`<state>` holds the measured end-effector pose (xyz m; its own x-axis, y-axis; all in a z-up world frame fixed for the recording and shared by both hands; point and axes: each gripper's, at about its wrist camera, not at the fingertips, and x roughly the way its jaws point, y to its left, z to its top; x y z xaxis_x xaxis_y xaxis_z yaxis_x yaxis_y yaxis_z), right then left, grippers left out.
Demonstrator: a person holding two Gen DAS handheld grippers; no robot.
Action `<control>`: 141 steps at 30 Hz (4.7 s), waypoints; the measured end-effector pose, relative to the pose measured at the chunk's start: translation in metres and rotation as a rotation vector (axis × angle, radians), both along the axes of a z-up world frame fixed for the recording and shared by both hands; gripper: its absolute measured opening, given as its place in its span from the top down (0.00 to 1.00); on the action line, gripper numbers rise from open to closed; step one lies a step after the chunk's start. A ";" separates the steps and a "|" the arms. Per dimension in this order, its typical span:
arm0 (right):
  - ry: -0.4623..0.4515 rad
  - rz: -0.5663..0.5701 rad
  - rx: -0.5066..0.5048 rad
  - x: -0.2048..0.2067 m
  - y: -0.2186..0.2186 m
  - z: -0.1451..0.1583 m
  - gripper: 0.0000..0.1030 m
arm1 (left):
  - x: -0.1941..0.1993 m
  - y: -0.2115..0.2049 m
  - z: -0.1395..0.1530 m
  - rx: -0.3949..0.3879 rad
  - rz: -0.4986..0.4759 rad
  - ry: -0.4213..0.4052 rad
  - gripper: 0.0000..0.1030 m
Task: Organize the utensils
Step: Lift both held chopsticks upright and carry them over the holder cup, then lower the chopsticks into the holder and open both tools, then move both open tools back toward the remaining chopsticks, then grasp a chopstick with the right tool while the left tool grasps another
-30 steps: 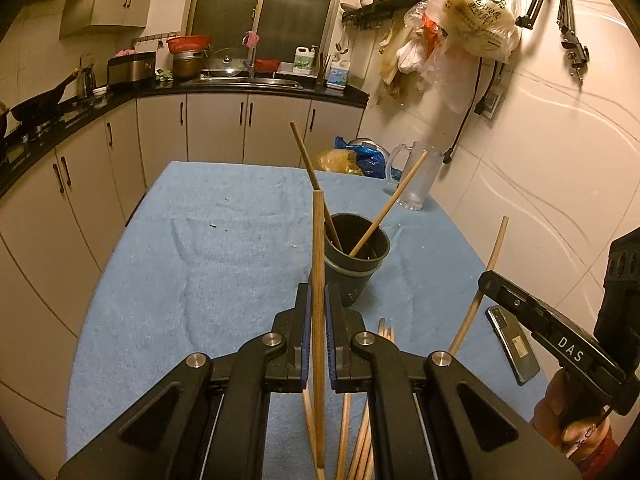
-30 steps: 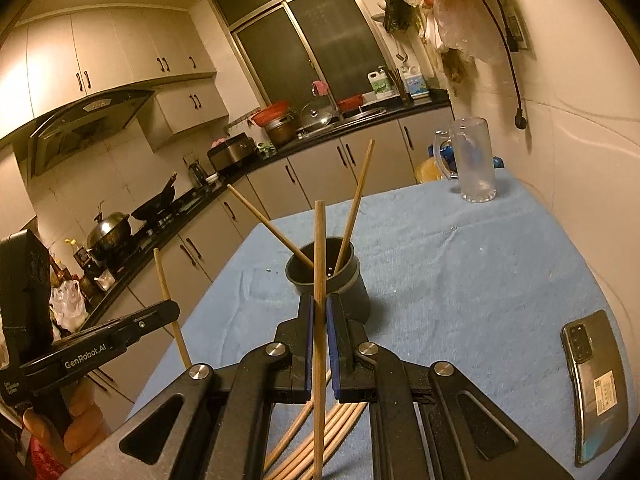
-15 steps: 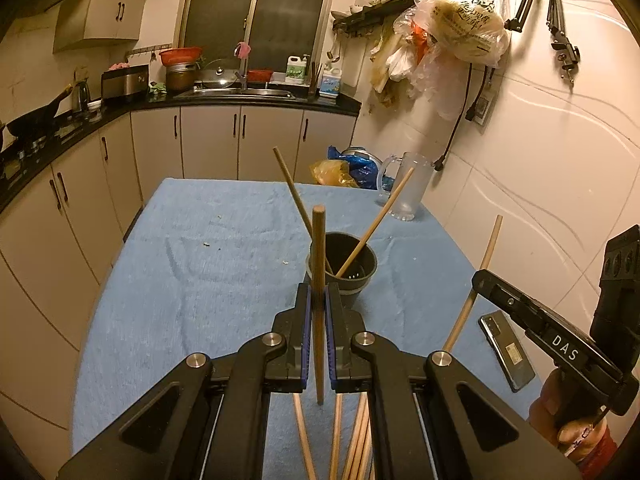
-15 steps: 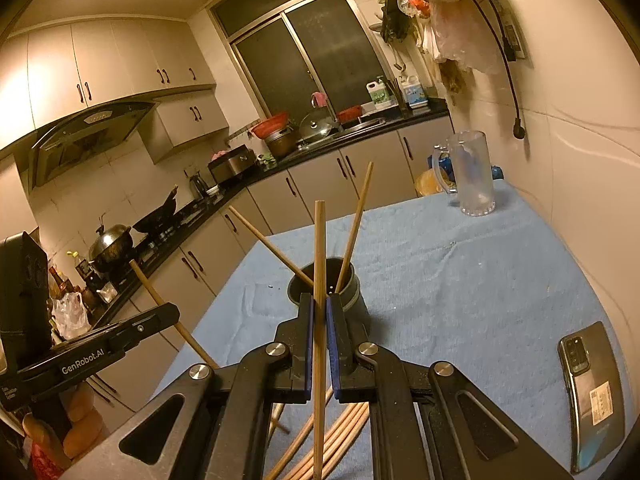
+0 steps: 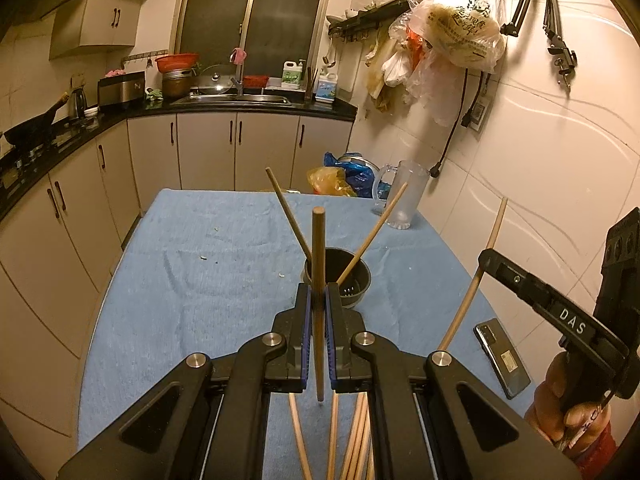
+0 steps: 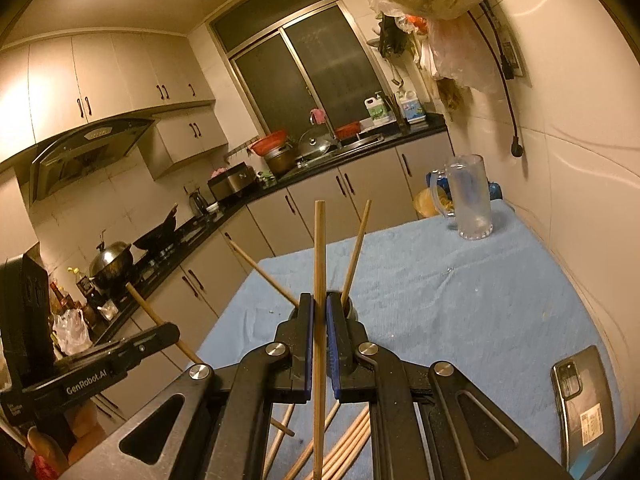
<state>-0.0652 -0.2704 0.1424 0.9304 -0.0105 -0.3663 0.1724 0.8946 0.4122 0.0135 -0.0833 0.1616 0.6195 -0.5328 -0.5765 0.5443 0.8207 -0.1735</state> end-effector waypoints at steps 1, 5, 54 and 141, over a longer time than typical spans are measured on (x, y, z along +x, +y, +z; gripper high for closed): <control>-0.003 -0.004 0.000 0.000 -0.001 0.001 0.93 | 0.000 0.001 0.001 -0.001 0.000 -0.002 0.94; -0.012 -0.013 0.008 0.002 -0.007 0.007 0.93 | 0.003 0.001 0.008 -0.005 -0.001 -0.010 0.94; -0.002 -0.117 0.028 0.117 -0.051 0.013 0.93 | 0.097 -0.047 0.018 -0.065 0.009 0.000 0.94; 0.569 0.018 -0.031 0.043 0.047 -0.154 0.87 | 0.021 0.030 -0.173 0.080 0.059 0.291 0.72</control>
<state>-0.0219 -0.2237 -0.0115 0.5866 -0.0157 -0.8097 0.3444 0.9097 0.2319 0.0344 -0.0533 -0.0112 0.4509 -0.4465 -0.7729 0.4319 0.8669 -0.2489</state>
